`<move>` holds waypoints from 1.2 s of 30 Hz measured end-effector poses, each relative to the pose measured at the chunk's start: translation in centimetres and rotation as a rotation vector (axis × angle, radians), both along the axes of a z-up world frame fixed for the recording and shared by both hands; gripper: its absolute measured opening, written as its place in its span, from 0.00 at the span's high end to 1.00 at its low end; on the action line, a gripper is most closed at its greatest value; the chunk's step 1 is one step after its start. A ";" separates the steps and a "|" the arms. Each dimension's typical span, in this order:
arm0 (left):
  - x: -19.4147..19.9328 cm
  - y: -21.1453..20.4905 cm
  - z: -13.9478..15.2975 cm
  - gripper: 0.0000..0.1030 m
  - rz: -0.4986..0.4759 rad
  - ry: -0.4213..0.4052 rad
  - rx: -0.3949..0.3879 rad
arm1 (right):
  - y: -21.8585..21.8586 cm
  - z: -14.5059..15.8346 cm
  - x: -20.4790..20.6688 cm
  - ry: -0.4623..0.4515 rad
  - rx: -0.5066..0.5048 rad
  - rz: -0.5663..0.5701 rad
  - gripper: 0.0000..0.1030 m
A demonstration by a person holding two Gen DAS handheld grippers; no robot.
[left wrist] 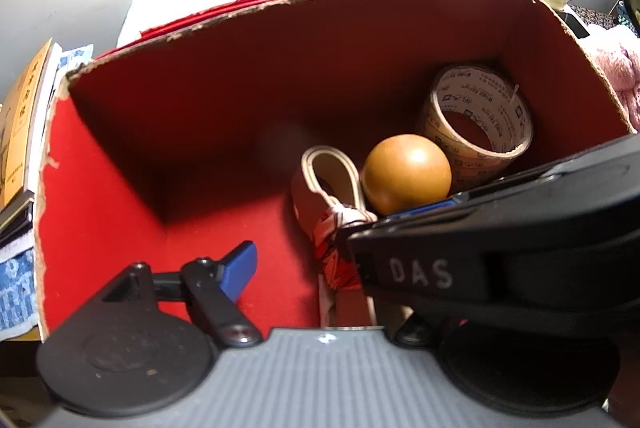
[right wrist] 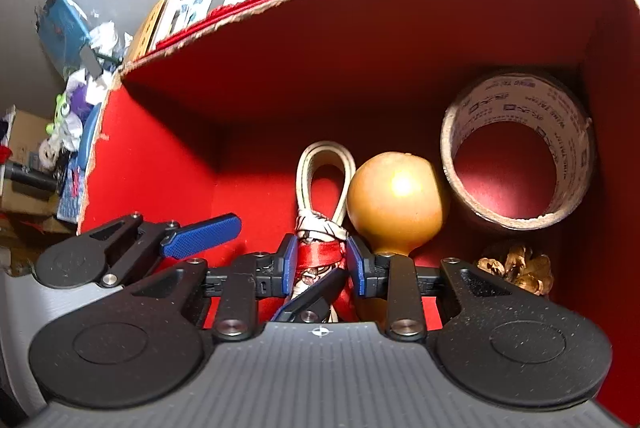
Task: Organize objects
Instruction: 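Lower the red packet into the box beside the gourd, then open the right gripper and withdraw it from the red box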
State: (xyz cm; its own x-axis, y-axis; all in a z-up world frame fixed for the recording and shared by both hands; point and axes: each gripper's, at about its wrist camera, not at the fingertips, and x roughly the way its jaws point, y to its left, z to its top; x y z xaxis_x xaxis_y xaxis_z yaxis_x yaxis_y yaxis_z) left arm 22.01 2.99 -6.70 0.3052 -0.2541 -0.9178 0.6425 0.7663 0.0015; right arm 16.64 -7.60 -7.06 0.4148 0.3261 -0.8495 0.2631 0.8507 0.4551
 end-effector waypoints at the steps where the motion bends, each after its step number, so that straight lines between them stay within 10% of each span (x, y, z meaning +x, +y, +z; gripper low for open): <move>1: 0.0 0.0 0.0 0.26 0.001 -0.004 0.003 | -0.1 0.0 -0.1 -0.005 0.000 -0.004 0.70; 36: -6.1 3.2 6.1 0.21 0.217 -0.276 0.034 | 1.3 6.2 -8.8 -0.298 -0.168 -0.102 0.71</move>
State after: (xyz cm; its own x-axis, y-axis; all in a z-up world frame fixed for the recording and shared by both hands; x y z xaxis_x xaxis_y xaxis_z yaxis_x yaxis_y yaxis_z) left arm 15.93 6.17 -0.63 0.5861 -0.1273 -0.8002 0.4368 0.8814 0.1797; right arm 7.85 -6.32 -0.84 0.6759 0.1358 -0.7244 0.2276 0.8963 0.3805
